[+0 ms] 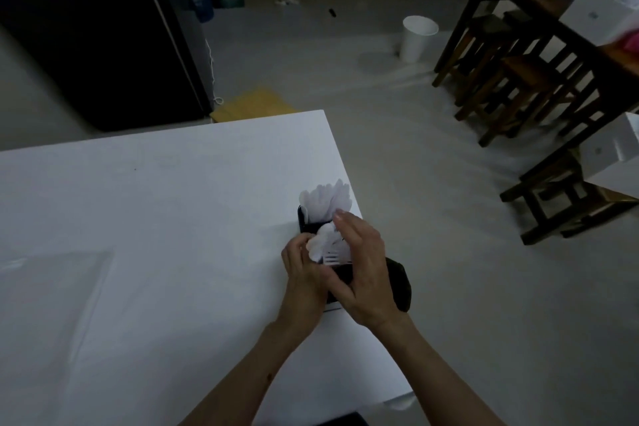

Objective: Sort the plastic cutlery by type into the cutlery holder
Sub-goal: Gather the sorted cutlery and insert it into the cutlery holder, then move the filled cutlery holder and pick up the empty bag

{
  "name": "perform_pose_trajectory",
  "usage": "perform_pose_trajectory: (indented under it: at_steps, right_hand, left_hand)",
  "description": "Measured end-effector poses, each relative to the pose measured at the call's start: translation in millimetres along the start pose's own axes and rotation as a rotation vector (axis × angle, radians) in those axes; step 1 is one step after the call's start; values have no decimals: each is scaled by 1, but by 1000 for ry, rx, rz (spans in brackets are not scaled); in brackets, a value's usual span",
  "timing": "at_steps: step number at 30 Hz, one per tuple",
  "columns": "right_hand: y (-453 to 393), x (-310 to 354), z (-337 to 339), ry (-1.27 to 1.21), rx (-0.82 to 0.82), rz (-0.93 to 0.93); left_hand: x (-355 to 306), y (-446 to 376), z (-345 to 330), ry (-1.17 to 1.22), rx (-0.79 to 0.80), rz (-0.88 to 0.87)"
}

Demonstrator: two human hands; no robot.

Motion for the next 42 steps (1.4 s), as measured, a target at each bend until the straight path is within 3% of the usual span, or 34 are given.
perform_pose_trajectory:
  at_steps: [3,7,11,13,16,18,20,23,26,34,42]
  right_hand:
    - [1,2,-21,120,115,57]
    - [21,-16,-40,336,191,30]
    - [40,-20,-31,290,159,-75]
    - [57,-28,-25,222,109,-270]
    - [89,-48,-33,122,149,-666]
    - [105,-56,-43,49,194,-889]
    - [107,-60,-46,47,163,-968]
    - [99,-60,-49,67,135,-925]
    - [76,-65,-53,6,167,-839]
    - [-100,-65,-133,39,585,-373]
    - [-212,-67,-245,103,845,-210]
  left_hand:
    - [-1,5,2,27,49,-6]
    - [-3,23,4,-45,157,-154]
    - [25,24,17,38,184,-51]
    - [35,6,26,92,109,46]
    - [35,-37,29,327,22,352]
    - [22,-56,17,533,53,577]
    - [5,-62,3,672,151,722]
    - [-7,-63,-2,729,196,763]
    - [7,-65,20,712,72,750]
    - [42,-104,143,977,-378,548]
    - [78,-140,215,1053,-552,534]
Point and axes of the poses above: each hand's wrist, its own y-axis away from the middle knuckle, its own z-axis out of the back of the hand, x = y × z, the point moved 9 cm from there along -y, towards the middle knuckle, and after that the axes turned 1 degree about y, right-handed, at the moved point
